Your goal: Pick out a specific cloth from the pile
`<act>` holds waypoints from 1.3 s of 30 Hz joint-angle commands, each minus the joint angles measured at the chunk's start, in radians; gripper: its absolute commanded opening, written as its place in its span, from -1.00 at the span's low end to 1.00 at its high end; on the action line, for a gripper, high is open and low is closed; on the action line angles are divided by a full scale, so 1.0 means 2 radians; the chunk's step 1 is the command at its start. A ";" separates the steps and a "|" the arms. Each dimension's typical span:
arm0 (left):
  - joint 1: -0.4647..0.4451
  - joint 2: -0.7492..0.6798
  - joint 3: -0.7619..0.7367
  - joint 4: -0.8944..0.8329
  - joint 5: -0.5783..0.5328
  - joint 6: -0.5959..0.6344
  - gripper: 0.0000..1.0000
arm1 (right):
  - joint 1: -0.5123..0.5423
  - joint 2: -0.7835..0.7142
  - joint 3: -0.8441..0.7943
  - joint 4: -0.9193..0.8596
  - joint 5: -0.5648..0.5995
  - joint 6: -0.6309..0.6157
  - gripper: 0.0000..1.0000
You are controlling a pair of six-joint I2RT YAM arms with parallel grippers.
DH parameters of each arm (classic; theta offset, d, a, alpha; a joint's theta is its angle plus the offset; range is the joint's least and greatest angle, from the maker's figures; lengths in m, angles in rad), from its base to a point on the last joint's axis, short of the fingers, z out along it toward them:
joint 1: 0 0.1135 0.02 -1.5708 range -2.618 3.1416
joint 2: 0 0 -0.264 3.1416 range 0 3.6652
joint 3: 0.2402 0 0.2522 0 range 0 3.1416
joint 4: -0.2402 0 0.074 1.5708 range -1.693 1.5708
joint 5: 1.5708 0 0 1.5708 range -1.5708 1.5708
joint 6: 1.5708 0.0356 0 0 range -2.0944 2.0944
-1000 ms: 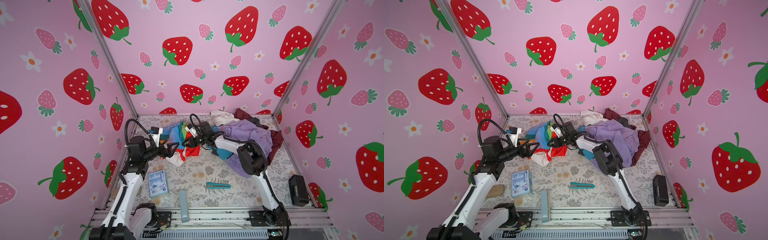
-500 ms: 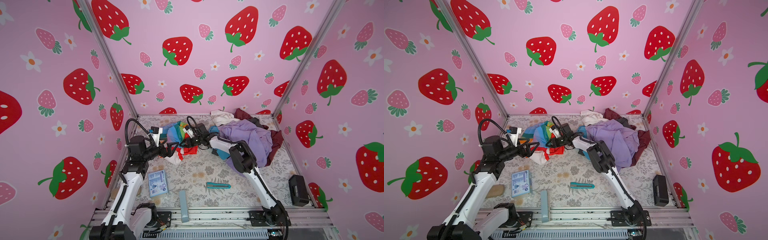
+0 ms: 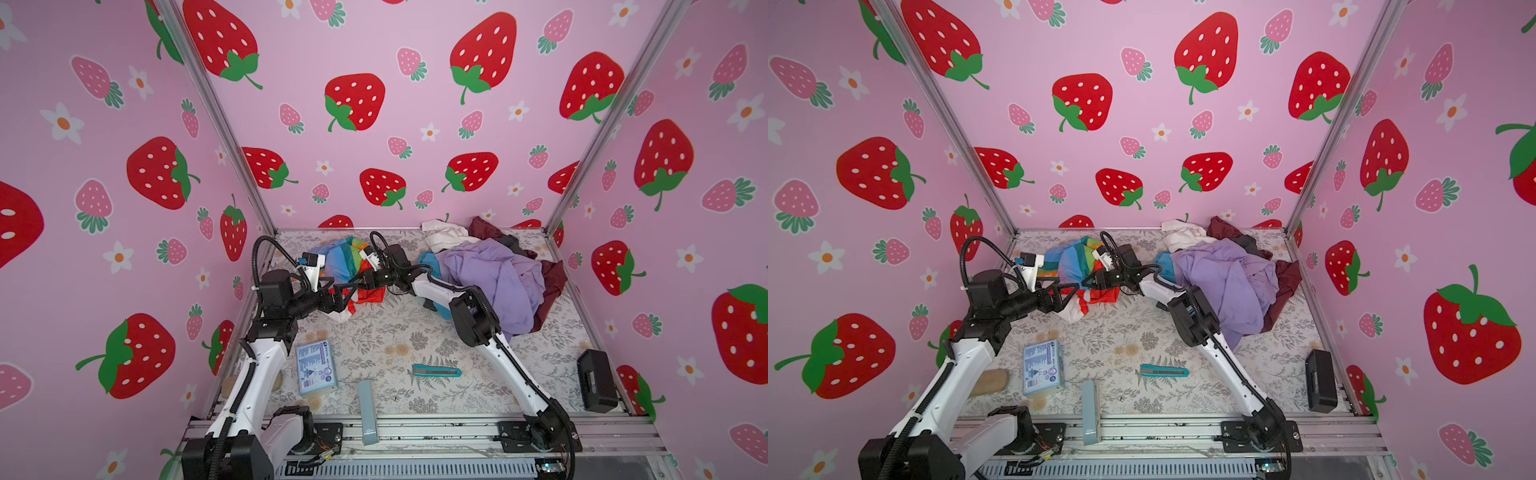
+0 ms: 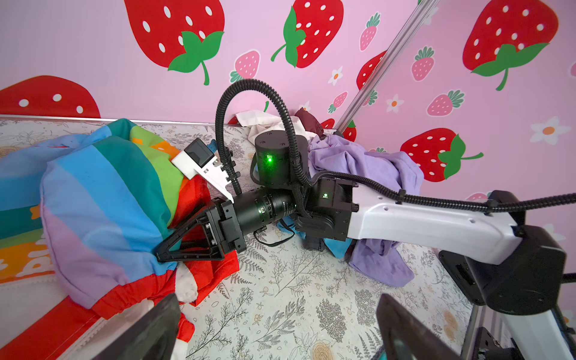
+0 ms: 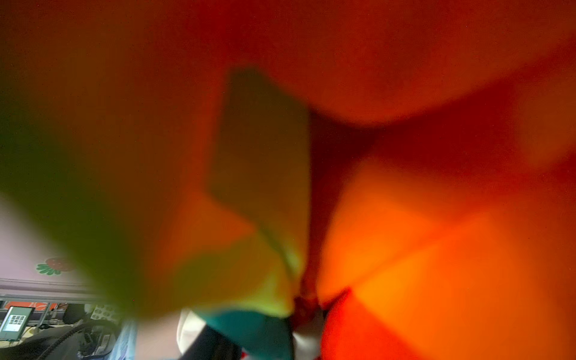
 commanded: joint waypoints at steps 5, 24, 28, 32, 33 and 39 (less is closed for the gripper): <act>0.003 0.009 0.011 0.005 0.009 -0.009 0.98 | 0.004 -0.073 -0.064 -0.001 -0.012 -0.033 1.00; 0.003 0.025 0.064 -0.056 0.005 -0.013 0.99 | -0.040 -0.344 -0.284 -0.153 0.094 -0.146 0.99; 0.002 0.027 0.069 -0.063 -0.008 -0.013 0.99 | -0.075 -0.441 -0.367 -0.155 0.136 -0.166 0.99; 0.002 0.028 0.087 -0.091 -0.054 -0.017 0.99 | -0.131 -0.530 -0.426 -0.166 0.174 -0.184 0.99; 0.003 0.028 0.090 -0.095 -0.071 -0.017 0.99 | -0.147 -0.550 -0.436 -0.171 0.182 -0.192 0.99; 0.003 0.035 0.080 -0.105 -0.260 -0.037 0.99 | -0.216 -0.639 -0.511 -0.170 0.302 -0.236 0.99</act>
